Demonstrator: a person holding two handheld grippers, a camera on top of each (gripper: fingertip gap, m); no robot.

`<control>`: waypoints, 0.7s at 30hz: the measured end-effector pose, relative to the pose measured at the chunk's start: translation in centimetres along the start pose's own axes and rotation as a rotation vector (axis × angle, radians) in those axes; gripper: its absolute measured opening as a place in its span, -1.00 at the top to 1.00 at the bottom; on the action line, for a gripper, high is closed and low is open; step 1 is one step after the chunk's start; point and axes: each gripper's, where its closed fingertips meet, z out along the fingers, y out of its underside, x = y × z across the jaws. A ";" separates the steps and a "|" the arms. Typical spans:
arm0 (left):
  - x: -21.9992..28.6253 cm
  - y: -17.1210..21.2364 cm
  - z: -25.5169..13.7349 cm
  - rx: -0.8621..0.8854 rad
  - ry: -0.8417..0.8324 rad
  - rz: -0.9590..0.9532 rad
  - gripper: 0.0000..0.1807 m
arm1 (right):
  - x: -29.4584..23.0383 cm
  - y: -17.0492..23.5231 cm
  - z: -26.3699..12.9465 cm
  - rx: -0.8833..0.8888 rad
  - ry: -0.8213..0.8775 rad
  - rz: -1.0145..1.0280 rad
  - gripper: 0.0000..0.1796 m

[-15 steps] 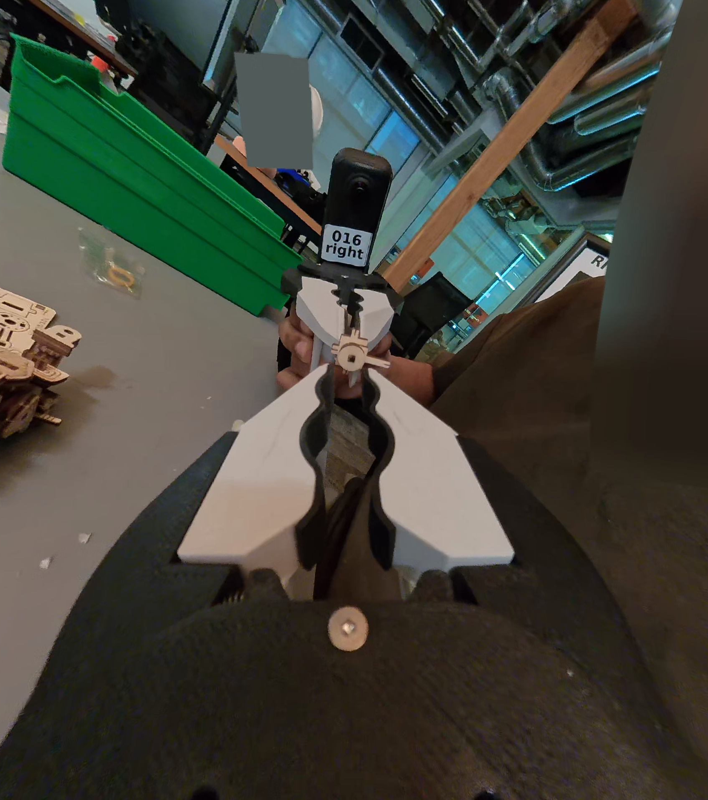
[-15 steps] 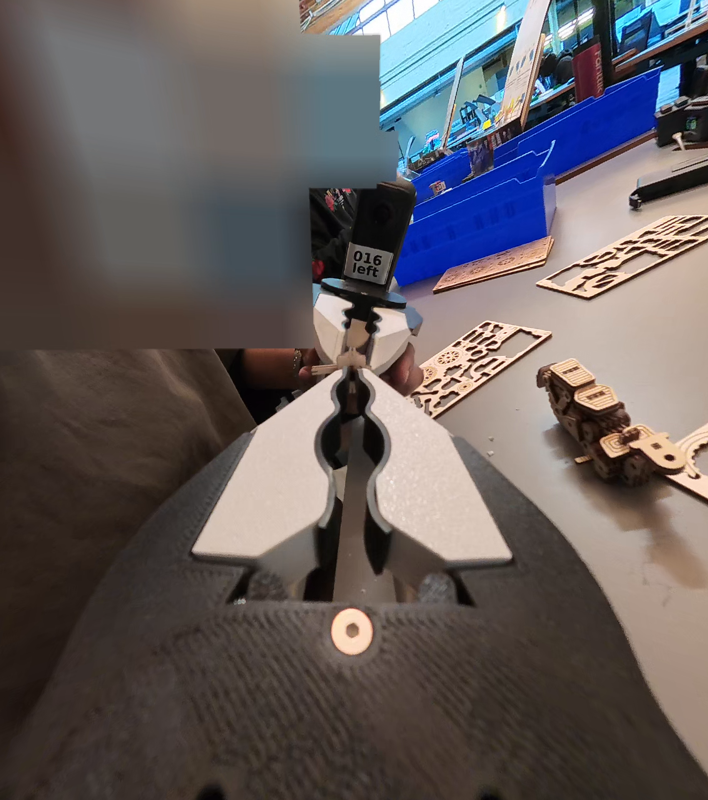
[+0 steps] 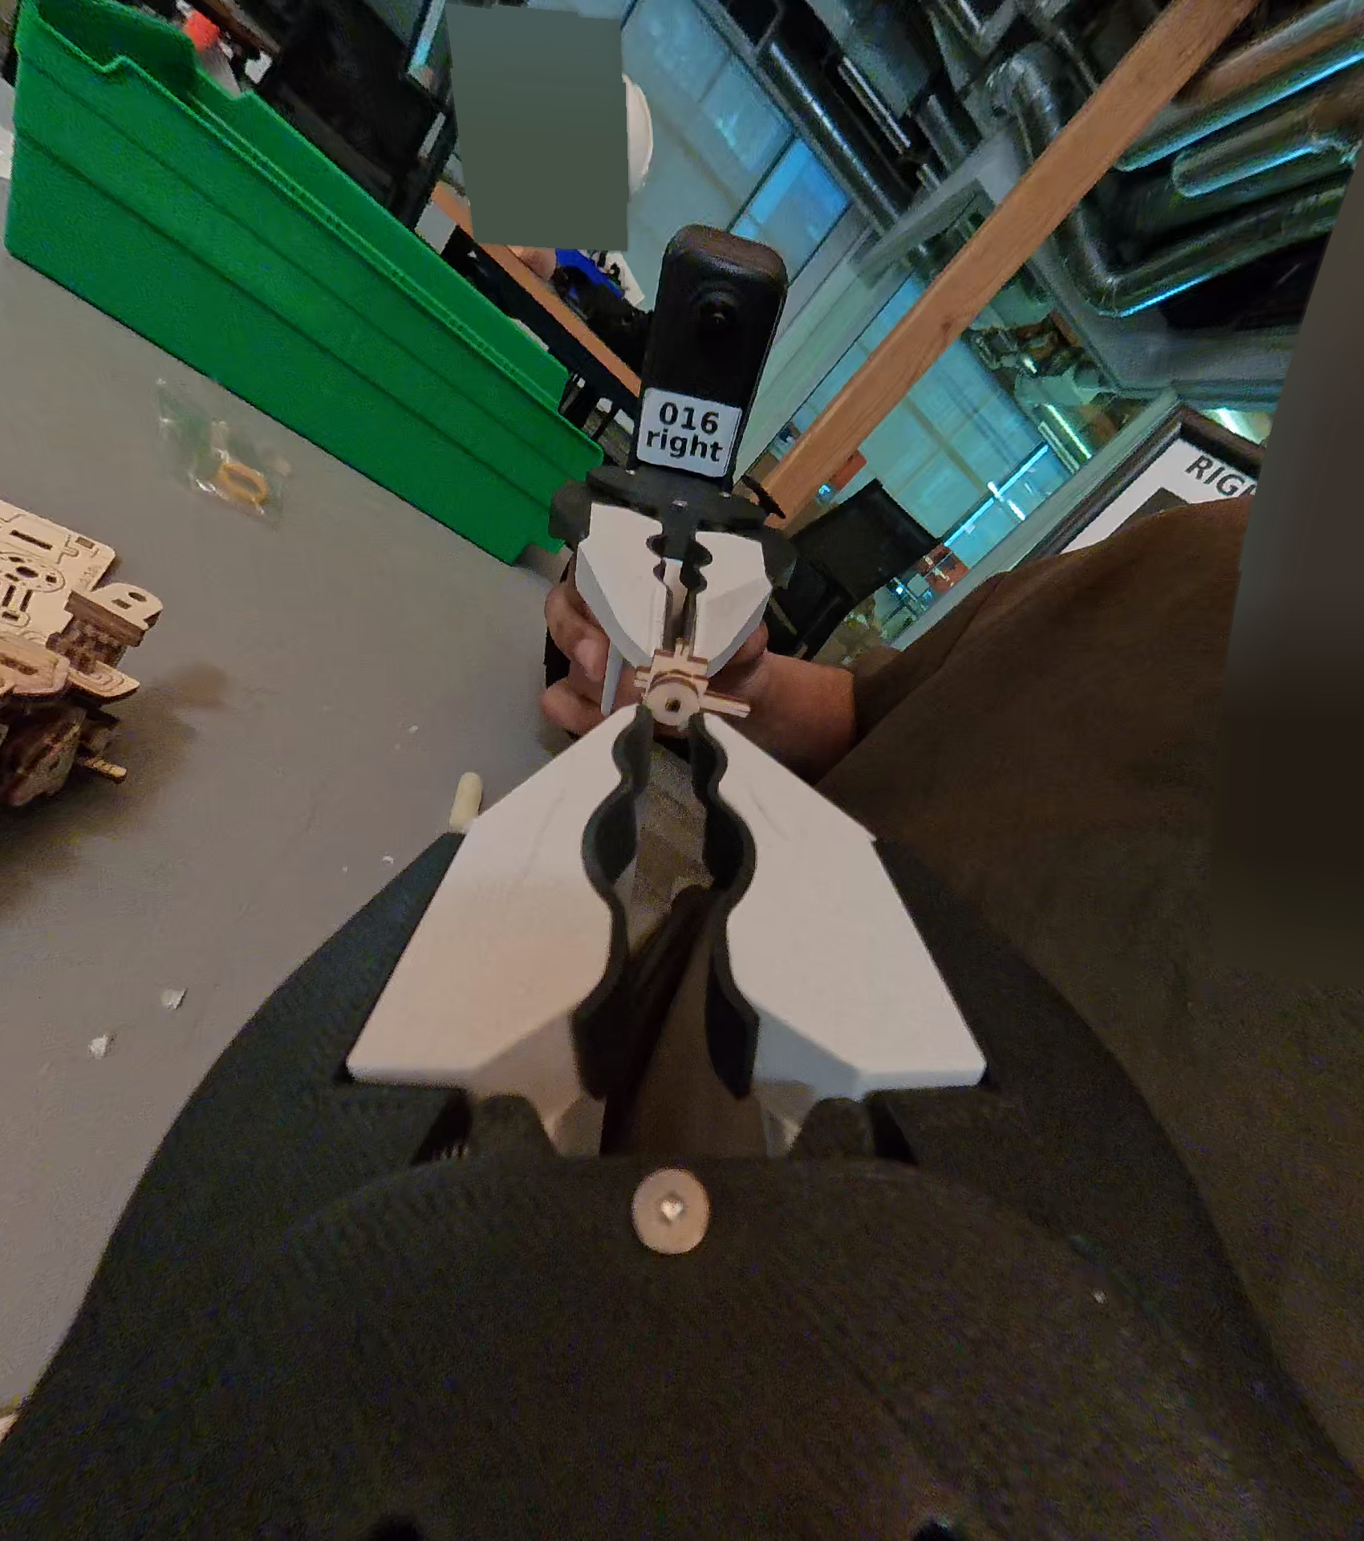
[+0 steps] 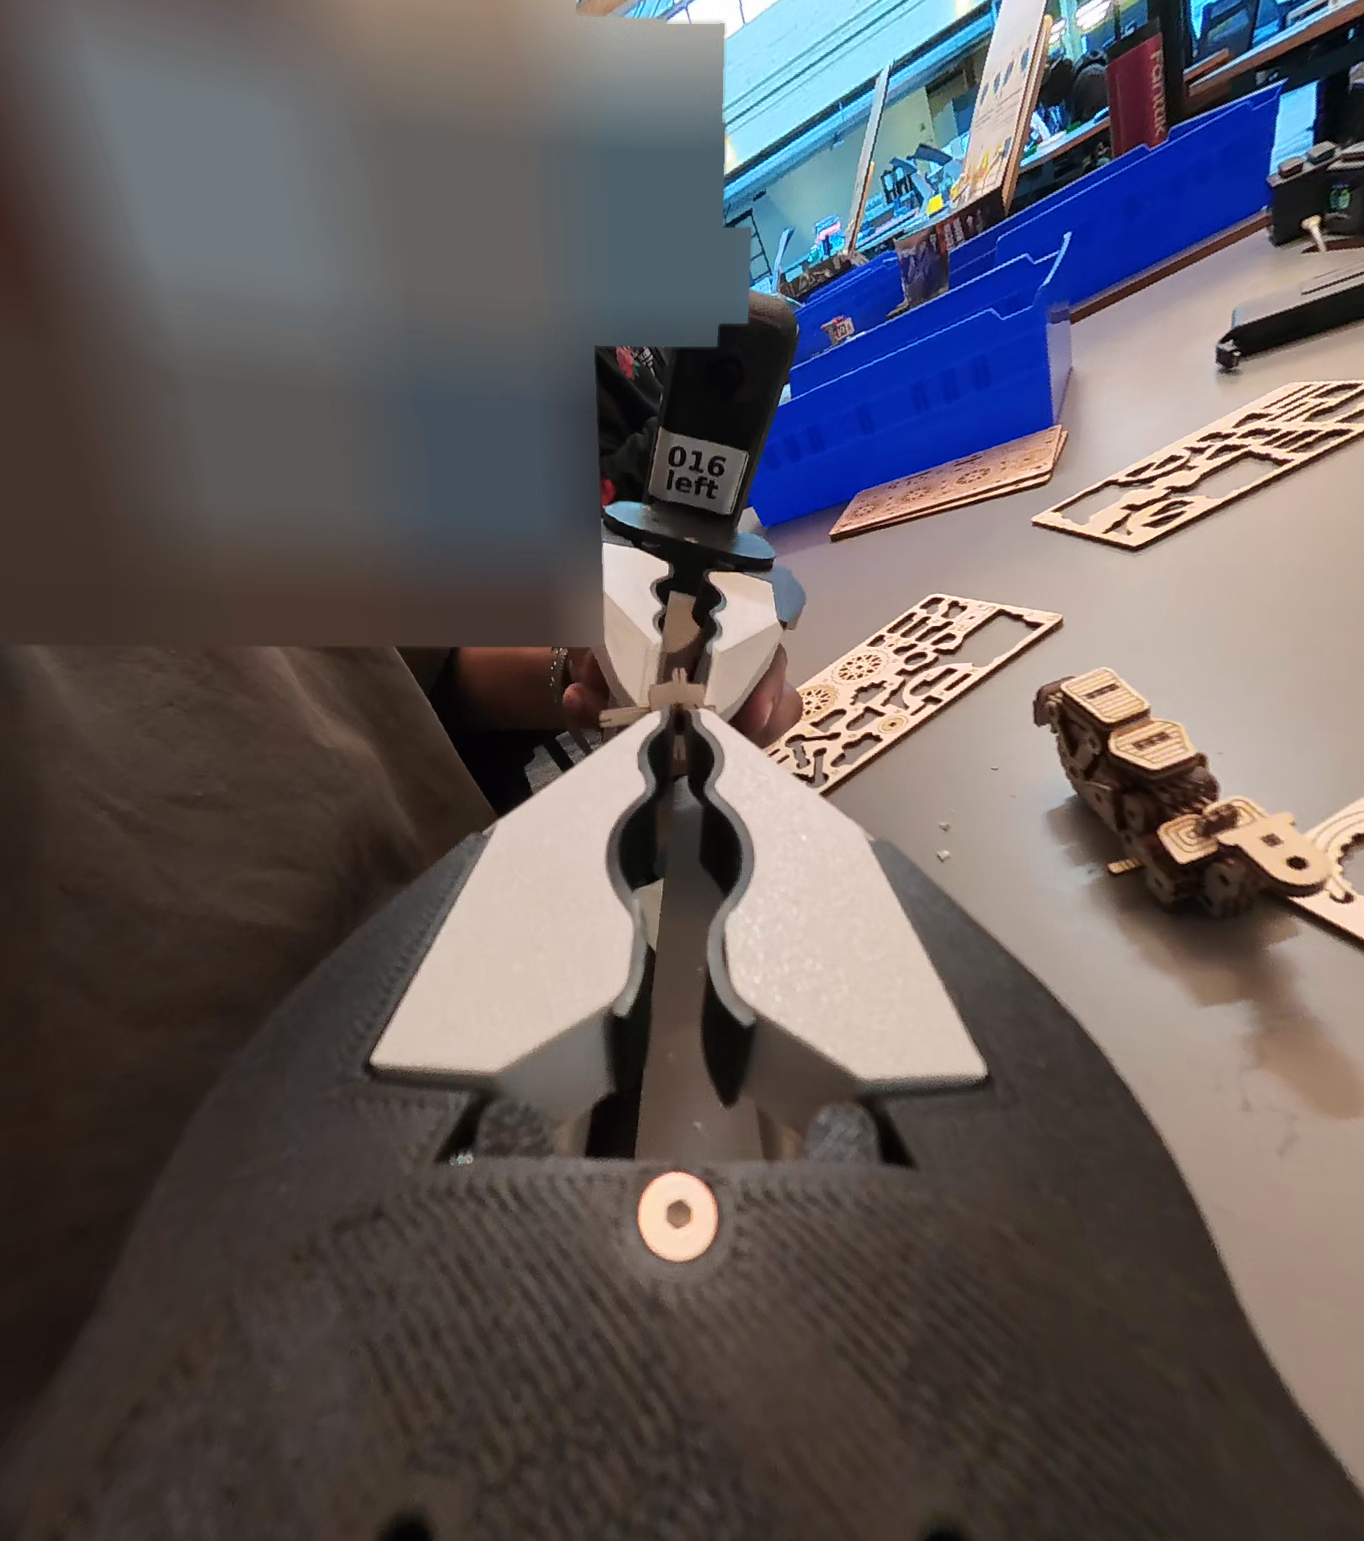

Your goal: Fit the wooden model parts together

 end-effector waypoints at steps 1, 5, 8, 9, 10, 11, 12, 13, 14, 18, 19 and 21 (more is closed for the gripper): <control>0.0 0.1 0.0 -0.008 -0.003 0.001 0.94 | 0.0 0.1 0.0 -0.004 -0.001 0.001 1.00; -0.3 0.5 0.1 -0.029 -0.022 0.010 0.95 | 0.1 0.4 0.0 -0.037 0.006 -0.009 0.99; -0.5 0.8 0.2 -0.048 -0.032 0.009 0.95 | 0.2 0.8 -0.2 -0.063 0.017 -0.013 1.00; -0.6 1.0 0.3 -0.054 -0.036 0.010 0.95 | 0.2 0.9 -0.2 -0.073 0.018 -0.012 1.00; -0.6 1.1 0.3 -0.061 -0.039 0.008 0.95 | 0.3 1.1 -0.2 -0.082 0.018 -0.009 0.99; -0.7 1.2 0.4 -0.068 -0.044 0.008 0.95 | 0.3 1.3 -0.3 -0.092 0.020 -0.008 0.99; -0.7 1.5 0.5 -0.084 -0.047 0.011 0.95 | 0.3 1.4 -0.3 -0.102 0.022 -0.006 0.99; -0.8 2.2 0.8 -0.116 -0.051 0.018 0.95 | 0.2 1.6 -0.1 -0.114 0.017 -0.002 0.99; -0.7 2.9 1.2 -0.152 -0.054 0.030 0.96 | 0.1 1.8 0.1 -0.126 0.005 0.003 1.00; 0.0 4.3 3.0 -0.202 -0.035 0.004 0.97 | -0.8 2.4 1.2 -0.243 0.035 -0.149 1.00; -0.1 4.0 2.9 -0.190 -0.033 -0.001 0.97 | -0.8 2.1 1.3 -0.252 0.061 -0.197 1.00; -0.6 3.5 2.6 -0.167 -0.057 0.009 0.97 | -0.5 1.5 1.1 -0.236 0.081 -0.205 1.00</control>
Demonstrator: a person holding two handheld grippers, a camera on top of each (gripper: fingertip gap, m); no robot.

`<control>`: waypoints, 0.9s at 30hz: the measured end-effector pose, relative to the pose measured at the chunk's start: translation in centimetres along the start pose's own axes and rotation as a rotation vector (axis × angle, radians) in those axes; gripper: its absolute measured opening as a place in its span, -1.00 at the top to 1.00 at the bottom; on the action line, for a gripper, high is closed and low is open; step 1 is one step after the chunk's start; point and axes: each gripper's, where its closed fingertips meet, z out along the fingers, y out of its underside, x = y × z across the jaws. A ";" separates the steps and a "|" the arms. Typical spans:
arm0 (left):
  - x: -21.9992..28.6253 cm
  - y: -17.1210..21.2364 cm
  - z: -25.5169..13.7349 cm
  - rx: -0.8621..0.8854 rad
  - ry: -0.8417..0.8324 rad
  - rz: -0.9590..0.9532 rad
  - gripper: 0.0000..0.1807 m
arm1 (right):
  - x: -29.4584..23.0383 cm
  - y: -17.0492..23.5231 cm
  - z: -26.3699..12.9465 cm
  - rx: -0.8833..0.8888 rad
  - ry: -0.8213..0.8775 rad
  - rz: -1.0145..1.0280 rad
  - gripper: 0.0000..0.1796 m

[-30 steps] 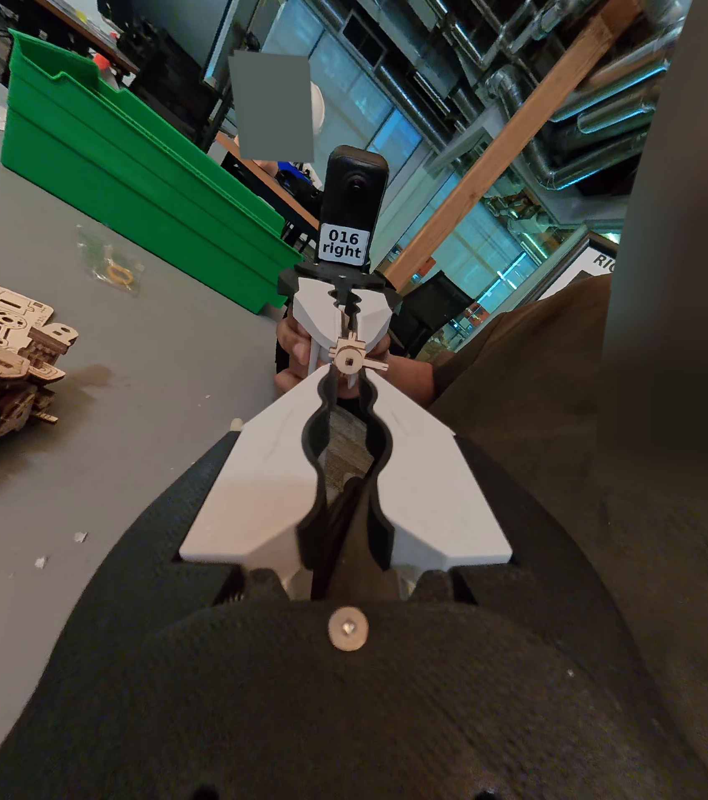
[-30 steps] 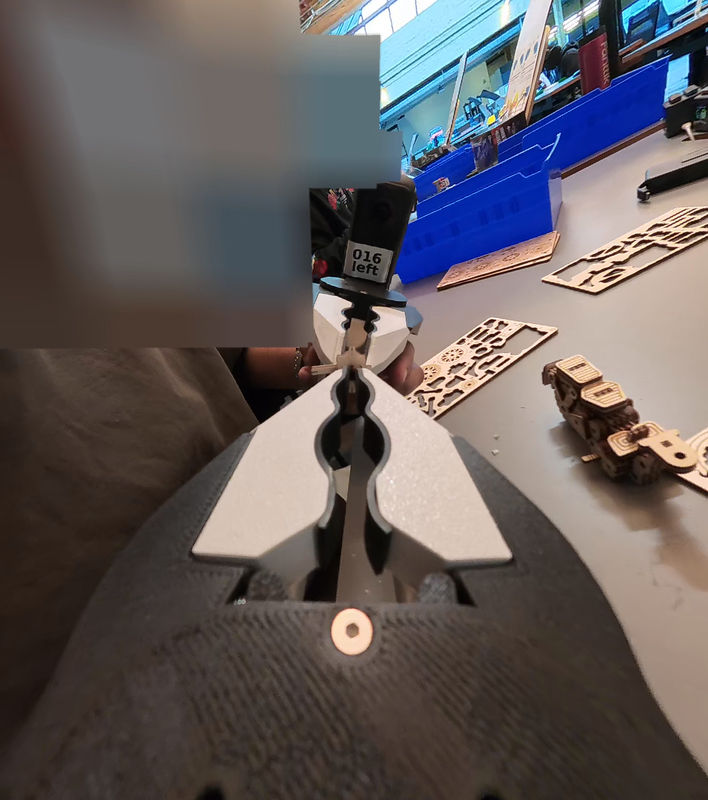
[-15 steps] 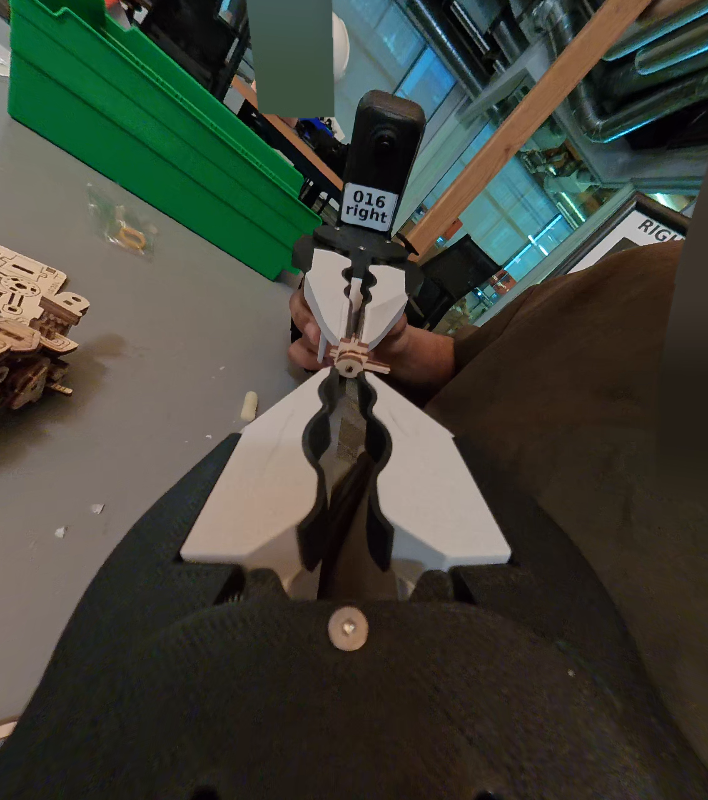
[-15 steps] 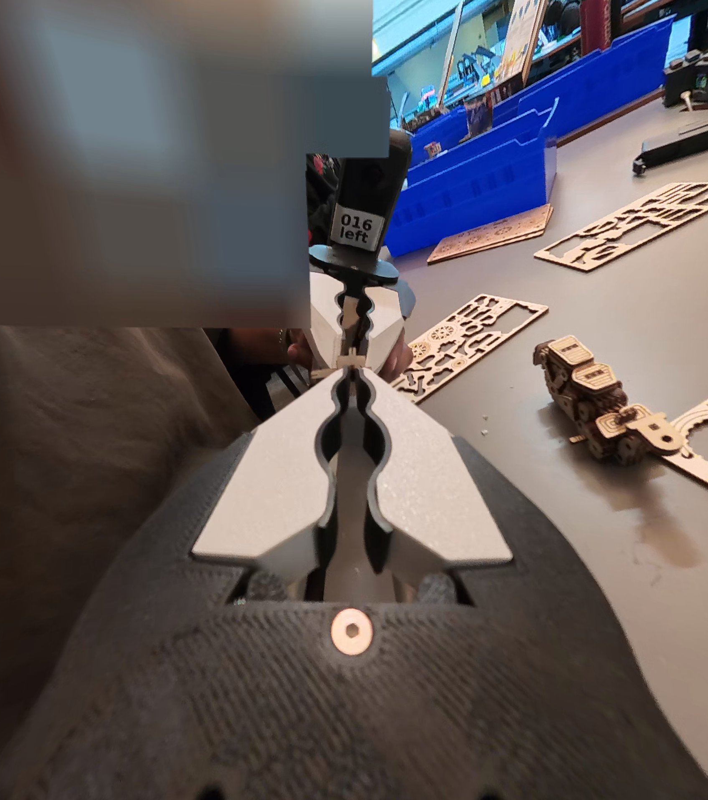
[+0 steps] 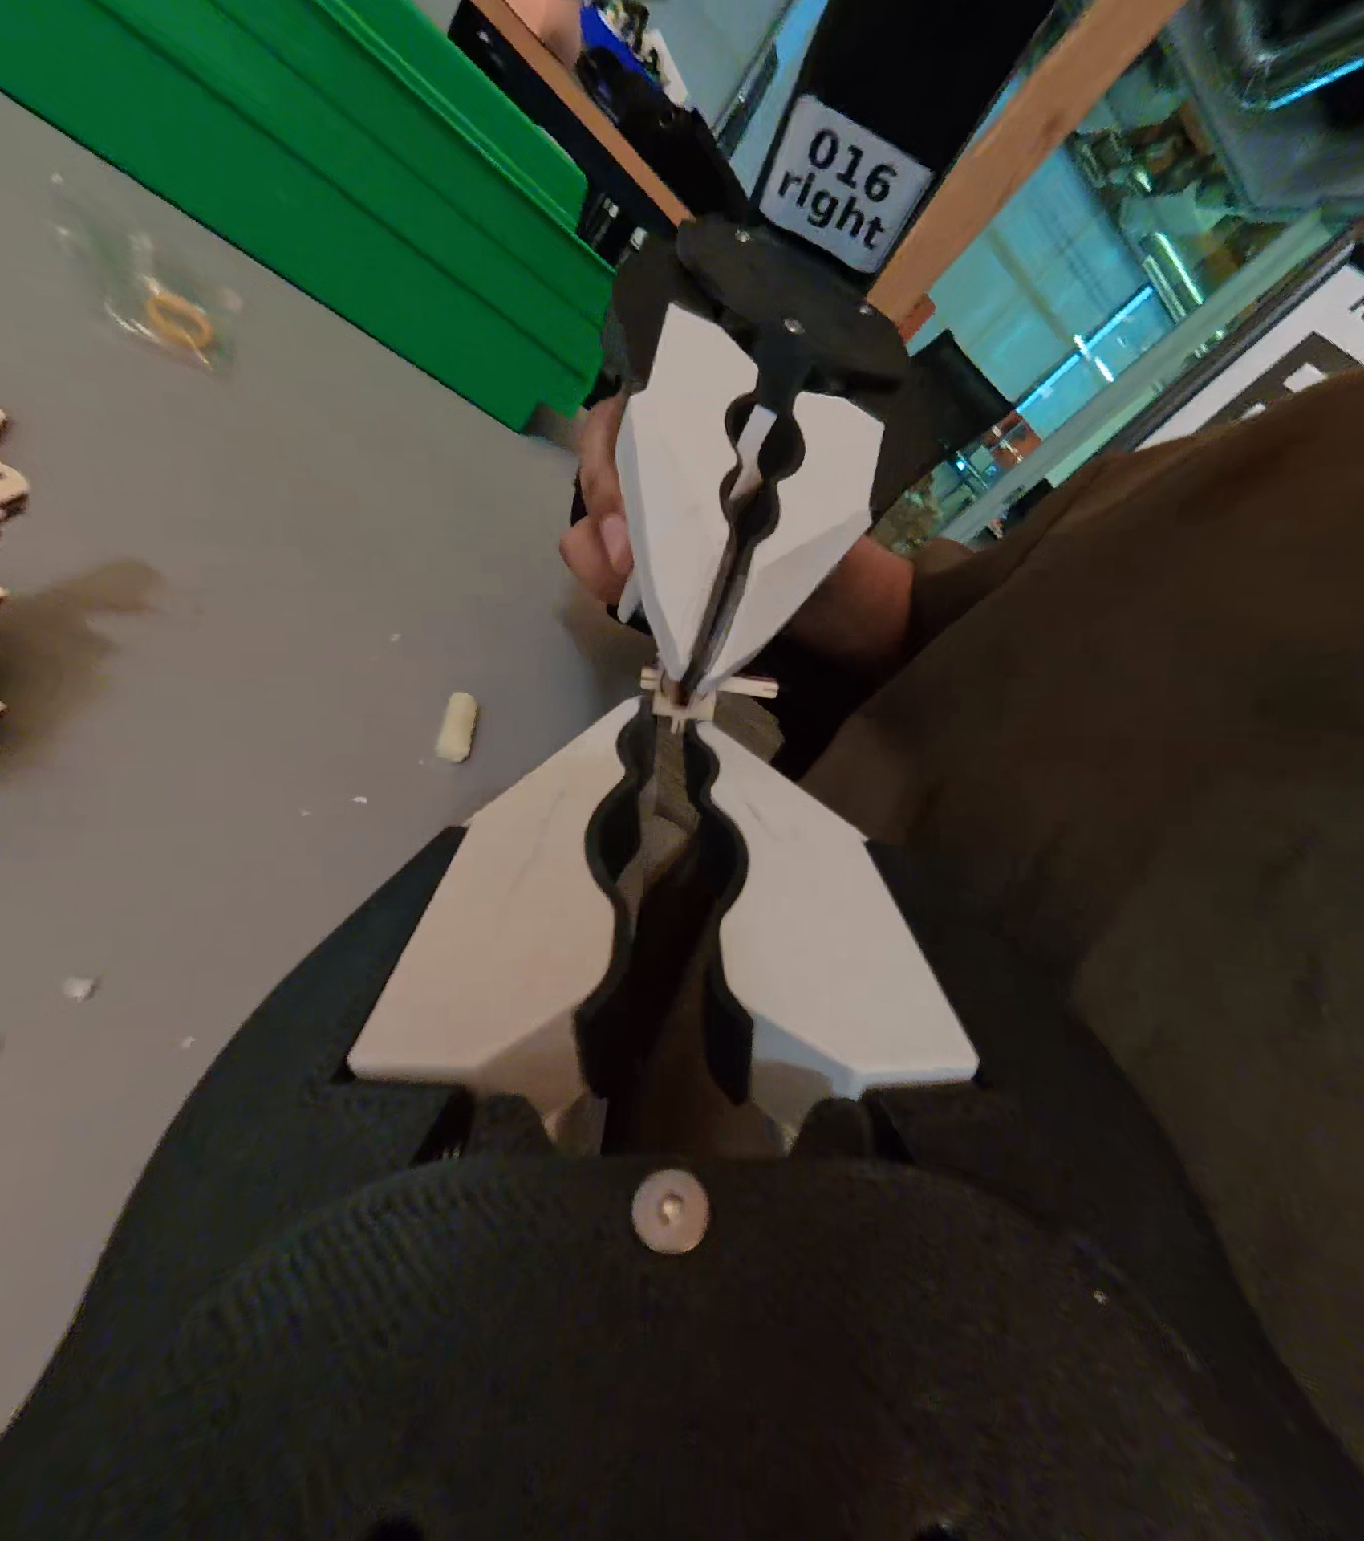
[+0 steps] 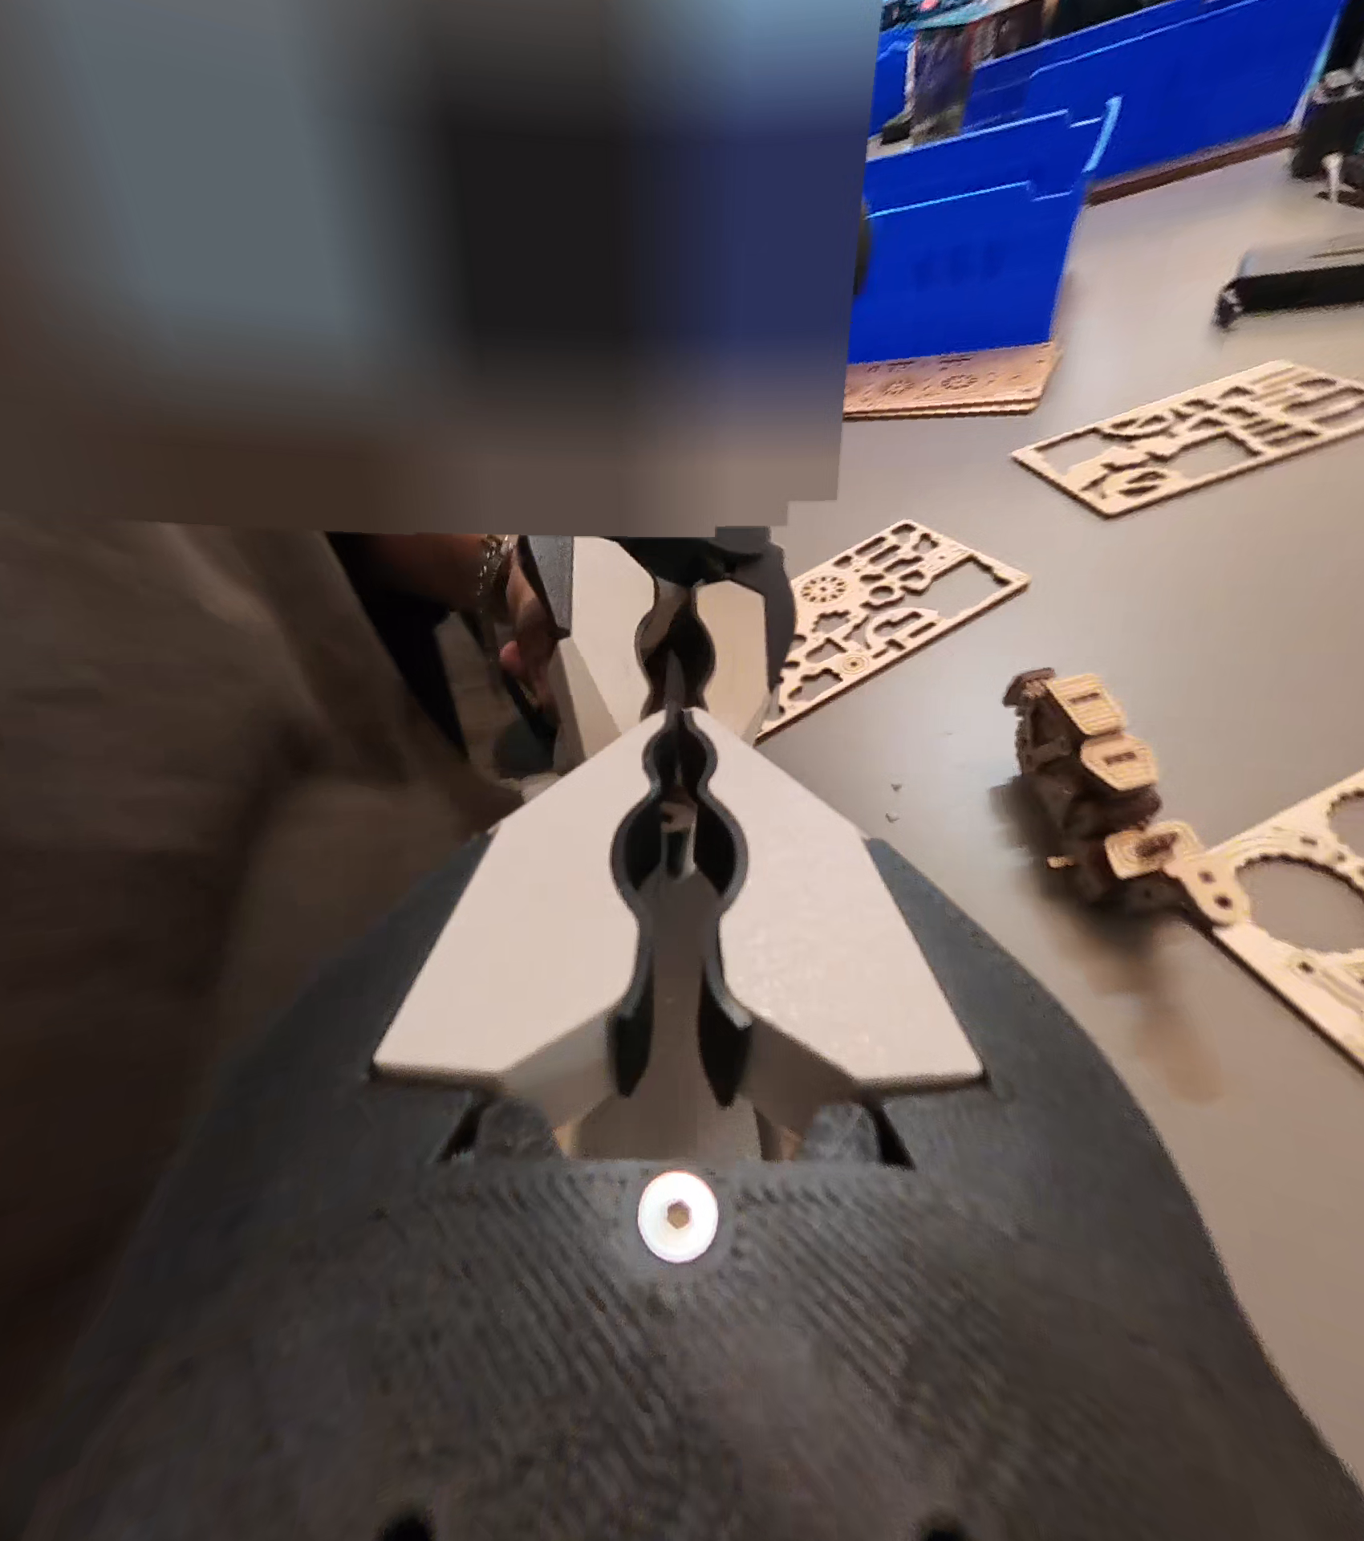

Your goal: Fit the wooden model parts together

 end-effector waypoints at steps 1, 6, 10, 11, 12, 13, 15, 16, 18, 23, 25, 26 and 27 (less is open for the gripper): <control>-0.1 -0.2 -0.2 0.015 -0.003 -0.005 0.96 | 0.3 0.0 -0.3 0.018 -0.003 0.025 1.00; -0.5 -1.1 -0.7 0.068 -0.012 -0.028 0.96 | 1.3 -0.2 -1.4 0.125 -0.025 0.150 1.00; -1.0 -1.4 -1.0 0.097 -0.033 -0.031 0.96 | 1.6 -0.5 -1.4 0.146 -0.012 0.156 1.00; -1.1 -1.6 -1.3 0.108 -0.048 -0.017 0.97 | 1.8 -0.8 -1.6 0.167 -0.010 0.171 1.00; -1.4 -1.8 -1.5 0.117 -0.072 0.006 0.96 | 2.0 -1.0 -1.7 0.191 -0.007 0.197 0.99; -1.7 -2.0 -1.7 0.126 -0.106 0.044 0.96 | 2.3 -1.2 -1.9 0.212 -0.005 0.230 0.89; -2.1 -2.2 -2.1 0.125 -0.188 0.148 0.96 | 2.9 -1.2 -2.1 0.237 -0.019 0.317 0.80; -2.2 -2.3 -2.2 0.124 -0.222 0.196 0.96 | 3.0 -1.0 -2.0 0.239 -0.030 0.360 0.77; -2.2 -2.4 -2.2 0.120 -0.266 0.257 0.96 | 2.9 -0.5 -1.4 0.218 -0.043 0.409 0.76; -3.0 -1.7 -2.0 0.055 -0.384 0.400 0.96 | 2.3 0.5 -0.3 0.135 -0.062 0.440 0.81; -3.2 -1.6 -1.9 0.036 -0.426 0.443 0.96 | 2.2 1.1 0.1 0.102 -0.068 0.461 0.85; -3.4 -1.5 -1.9 0.019 -0.448 0.476 0.96 | 2.3 1.3 0.2 0.096 -0.066 0.472 0.87; -3.4 -1.3 -1.8 0.007 -0.469 0.511 0.96 | 2.4 1.5 0.2 0.093 -0.065 0.480 0.89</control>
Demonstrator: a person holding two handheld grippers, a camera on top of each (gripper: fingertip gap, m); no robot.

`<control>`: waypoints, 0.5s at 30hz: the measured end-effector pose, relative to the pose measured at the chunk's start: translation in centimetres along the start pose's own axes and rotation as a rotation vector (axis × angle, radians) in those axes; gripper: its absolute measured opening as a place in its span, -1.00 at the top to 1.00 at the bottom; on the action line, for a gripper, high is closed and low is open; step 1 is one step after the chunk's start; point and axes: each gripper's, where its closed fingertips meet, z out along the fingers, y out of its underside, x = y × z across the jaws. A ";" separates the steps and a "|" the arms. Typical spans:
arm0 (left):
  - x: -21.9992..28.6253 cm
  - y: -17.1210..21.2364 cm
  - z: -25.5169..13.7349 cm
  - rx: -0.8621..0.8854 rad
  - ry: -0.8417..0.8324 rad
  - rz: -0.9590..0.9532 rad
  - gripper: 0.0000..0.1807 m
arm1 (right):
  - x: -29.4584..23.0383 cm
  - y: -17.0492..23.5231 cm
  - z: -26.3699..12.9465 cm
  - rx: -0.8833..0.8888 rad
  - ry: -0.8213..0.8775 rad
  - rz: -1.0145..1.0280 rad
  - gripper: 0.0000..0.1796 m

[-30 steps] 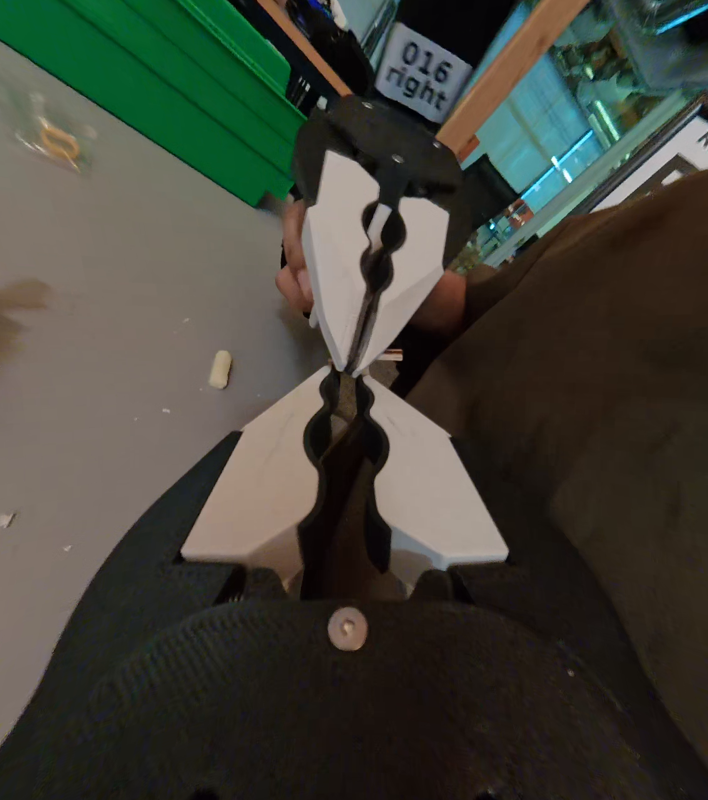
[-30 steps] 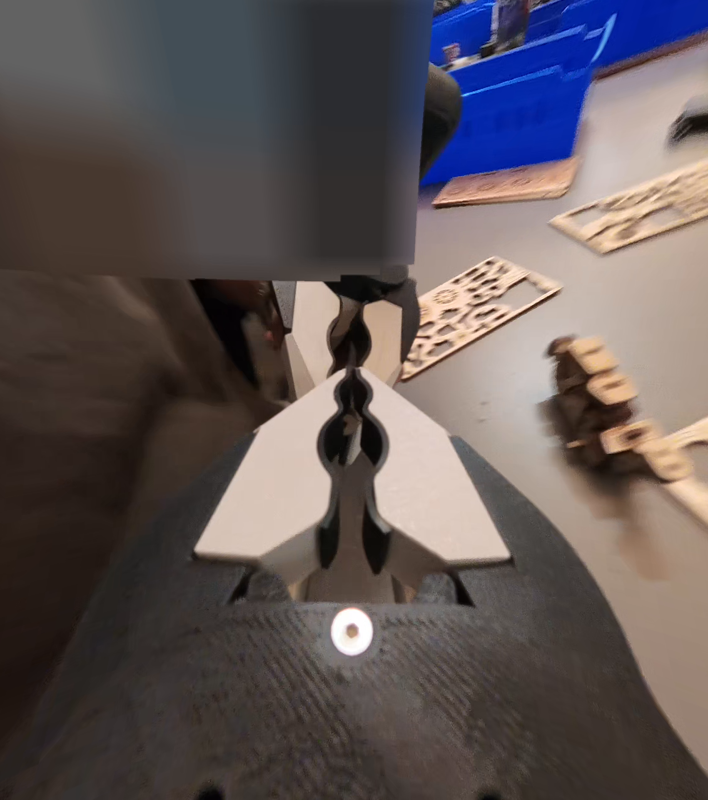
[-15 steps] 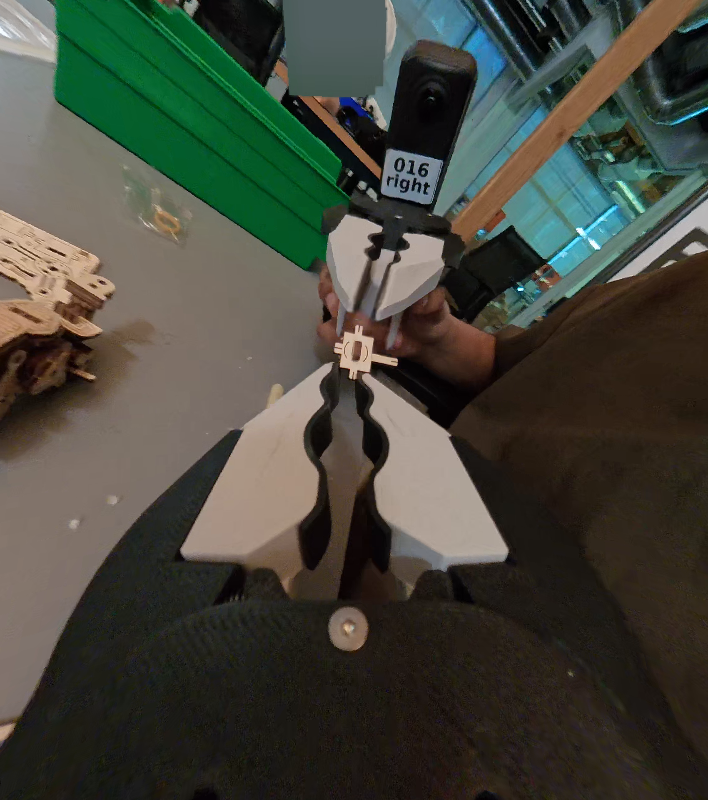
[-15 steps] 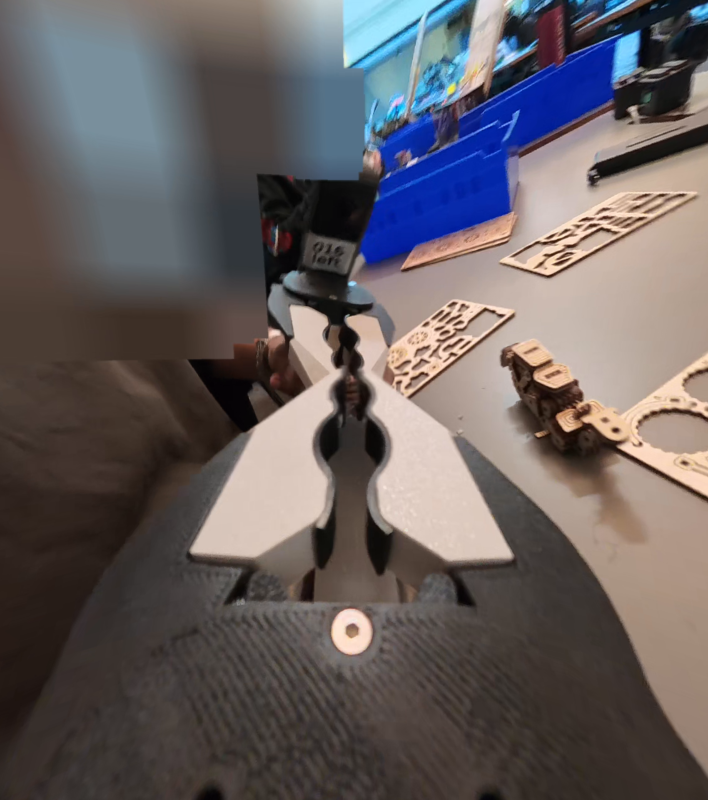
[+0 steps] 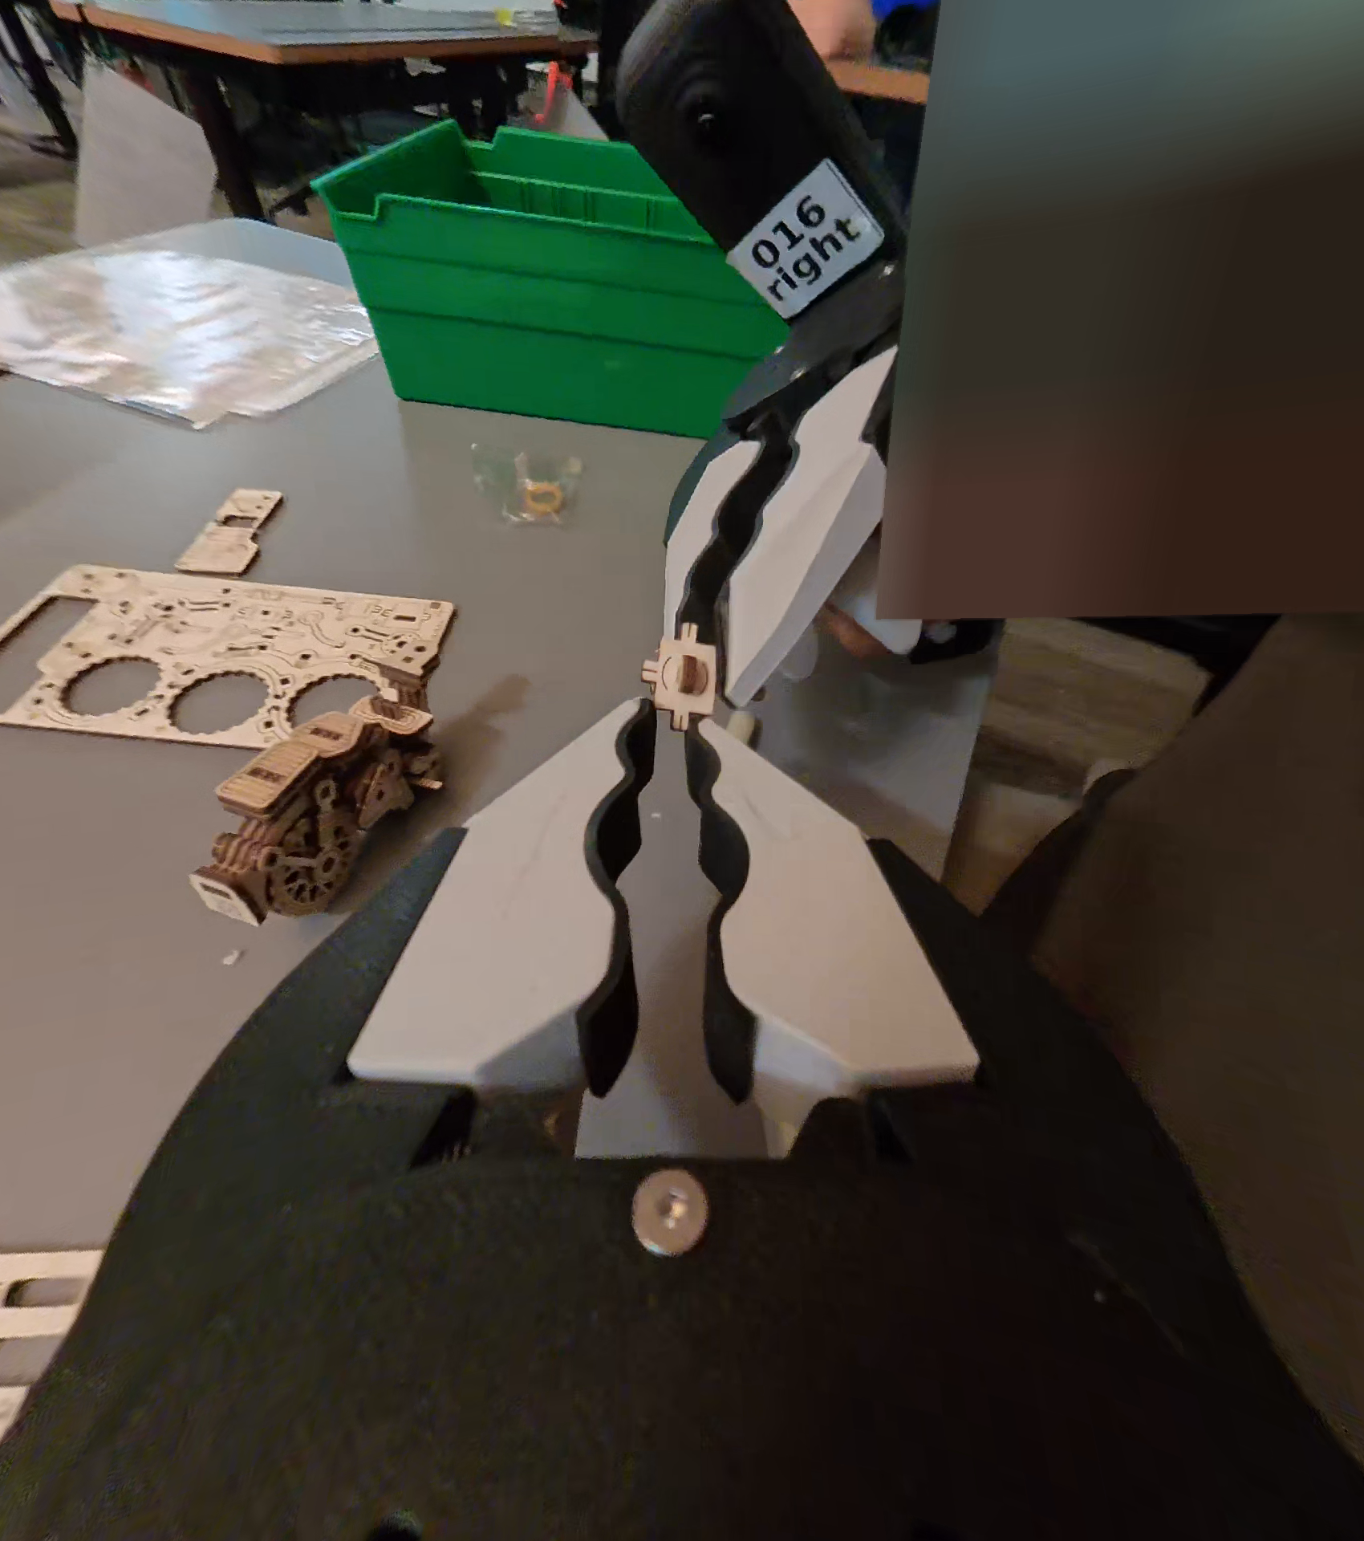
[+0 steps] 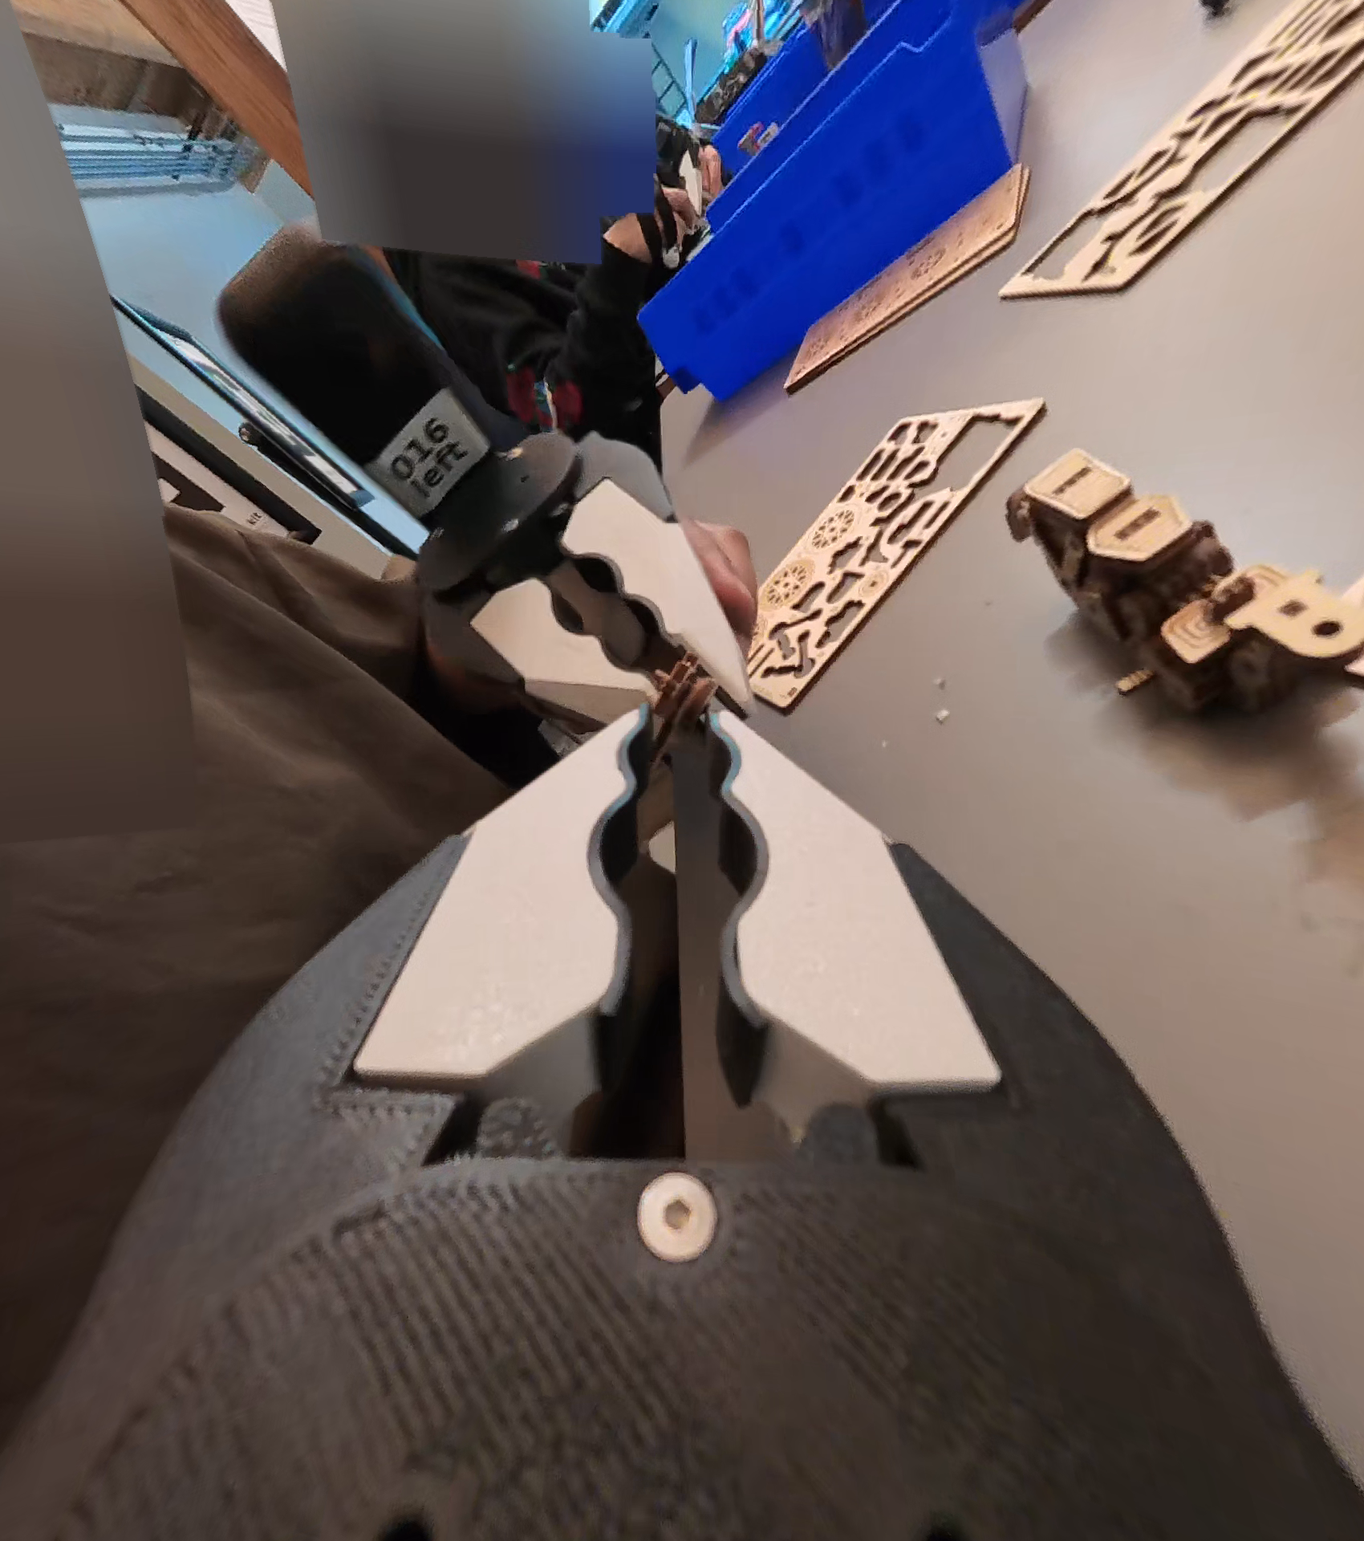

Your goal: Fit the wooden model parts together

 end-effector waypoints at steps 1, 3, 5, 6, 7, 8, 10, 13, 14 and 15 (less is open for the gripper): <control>0.0 0.1 0.0 -0.003 -0.016 0.027 0.96 | 0.1 0.1 0.0 -0.003 -0.002 0.009 0.89; 0.0 -0.1 0.0 0.010 -0.010 0.011 0.95 | 0.1 0.0 -0.1 -0.001 -0.012 0.018 0.90; 0.0 -0.4 -0.1 0.034 0.036 -0.090 0.82 | -0.2 -0.3 -0.2 0.017 -0.021 0.001 0.90; 0.0 -0.5 -0.2 0.048 0.070 -0.154 0.76 | -0.5 -0.6 -0.4 0.035 -0.032 -0.021 0.91; 0.1 -0.8 -0.3 0.069 0.122 -0.223 0.70 | -0.9 -1.0 -0.6 0.055 -0.044 -0.052 0.91; 0.4 -1.2 -0.6 0.096 0.183 -0.298 0.64 | -1.2 -1.4 -0.8 0.076 -0.050 -0.095 0.90; 1.0 -2.4 -1.3 0.166 0.318 -0.432 0.65 | -2.0 -1.8 -1.3 0.102 -0.056 -0.225 0.91; 1.8 -3.1 -2.0 0.209 0.411 -0.469 0.70 | -2.9 -1.7 -1.5 0.095 -0.028 -0.473 0.90; 2.2 -3.1 -2.0 0.209 0.420 -0.444 0.70 | -3.1 -1.5 -1.5 0.081 -0.020 -0.522 0.90; 2.6 -3.2 -2.0 0.208 0.424 -0.411 0.70 | -3.4 -1.2 -1.3 0.068 -0.027 -0.550 0.89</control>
